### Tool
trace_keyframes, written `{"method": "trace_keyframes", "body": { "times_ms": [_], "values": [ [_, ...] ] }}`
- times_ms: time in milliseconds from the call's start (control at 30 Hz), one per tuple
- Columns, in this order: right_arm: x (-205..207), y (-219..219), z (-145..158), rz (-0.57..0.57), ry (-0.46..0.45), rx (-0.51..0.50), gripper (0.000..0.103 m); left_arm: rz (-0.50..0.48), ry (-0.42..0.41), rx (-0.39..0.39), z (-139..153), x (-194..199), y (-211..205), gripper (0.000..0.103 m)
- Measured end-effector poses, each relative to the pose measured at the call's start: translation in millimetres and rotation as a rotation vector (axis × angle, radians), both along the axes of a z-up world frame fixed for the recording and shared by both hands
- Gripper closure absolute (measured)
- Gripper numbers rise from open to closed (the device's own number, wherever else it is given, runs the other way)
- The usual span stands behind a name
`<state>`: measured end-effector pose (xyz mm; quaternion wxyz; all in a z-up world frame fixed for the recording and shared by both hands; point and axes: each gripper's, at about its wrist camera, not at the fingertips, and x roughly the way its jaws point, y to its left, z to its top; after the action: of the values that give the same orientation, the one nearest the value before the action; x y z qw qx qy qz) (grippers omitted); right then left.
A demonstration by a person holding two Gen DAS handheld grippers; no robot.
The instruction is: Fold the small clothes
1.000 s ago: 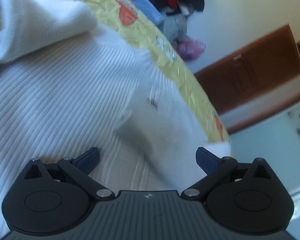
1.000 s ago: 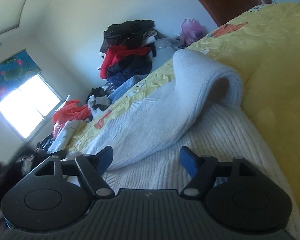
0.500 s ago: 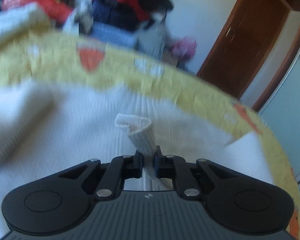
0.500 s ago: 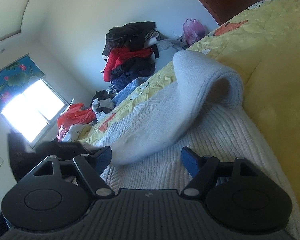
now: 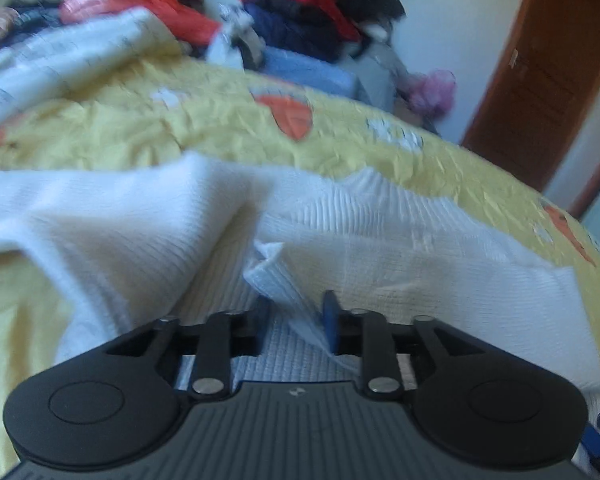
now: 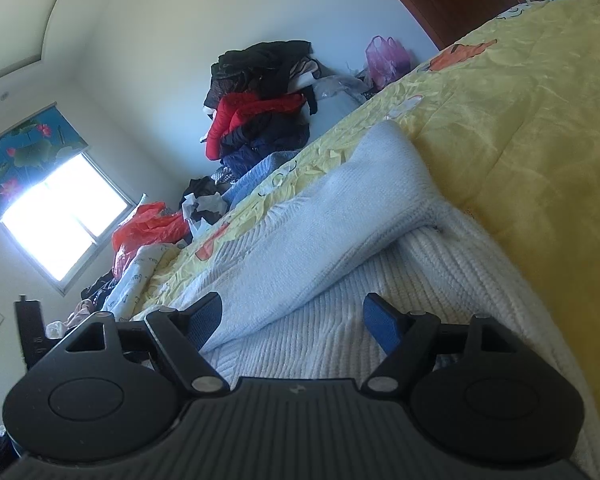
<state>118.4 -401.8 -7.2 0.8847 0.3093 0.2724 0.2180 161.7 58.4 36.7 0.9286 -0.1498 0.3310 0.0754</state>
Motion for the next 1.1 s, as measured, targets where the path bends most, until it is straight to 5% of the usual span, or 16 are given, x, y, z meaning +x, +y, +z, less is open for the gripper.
{"method": "trace_keyframes", "body": {
  "times_ms": [67, 167, 233, 333, 467, 567, 633, 733, 833, 967, 1000, 1100],
  "values": [
    [1, 1, 0, 0.003, 0.000, -0.005, 0.021, -0.010, -0.123, 0.074, 13, -16, -17, 0.065],
    [1, 1, 0, 0.004, 0.001, -0.011, 0.020, -0.068, -0.311, 0.211, 20, -38, -46, 0.016],
    [1, 2, 0, 0.004, 0.002, -0.018, 0.020, -0.131, -0.367, 0.317, 13, -39, -64, 0.014],
    [1, 4, 1, 0.004, 0.004, -0.035, 0.021, -0.213, -0.260, 0.355, -9, -22, -75, 0.014],
    [2, 9, 4, 0.014, 0.012, -0.084, 0.020, -0.220, -0.052, 0.195, -24, 8, -53, 0.009],
    [3, 21, 21, 0.040, -0.016, -0.202, 0.020, -0.261, -0.050, 0.159, -29, 10, -46, 0.000],
    [6, 29, 42, 0.018, -0.123, -0.269, 0.019, -0.256, -0.043, 0.185, -29, 8, -49, 0.000],
    [36, 43, 70, 0.012, -0.202, -0.346, 0.000, -0.253, -0.044, 0.188, -28, 5, -52, 0.000],
    [93, 65, 67, 0.070, -0.139, -0.482, 0.001, -0.254, -0.040, 0.194, -29, 8, -55, 0.000],
    [148, 75, 23, 0.087, 0.037, -0.673, 0.007, -0.257, -0.041, 0.192, -29, 13, -61, 0.000],
    [146, 72, 16, 0.094, -0.018, -0.704, 0.004, -0.258, -0.042, 0.189, -29, 13, -60, 0.000],
    [150, 62, 13, 0.083, -0.003, -0.642, 0.004, -0.261, -0.043, 0.181, -30, 15, -59, 0.000]
  ]
}}
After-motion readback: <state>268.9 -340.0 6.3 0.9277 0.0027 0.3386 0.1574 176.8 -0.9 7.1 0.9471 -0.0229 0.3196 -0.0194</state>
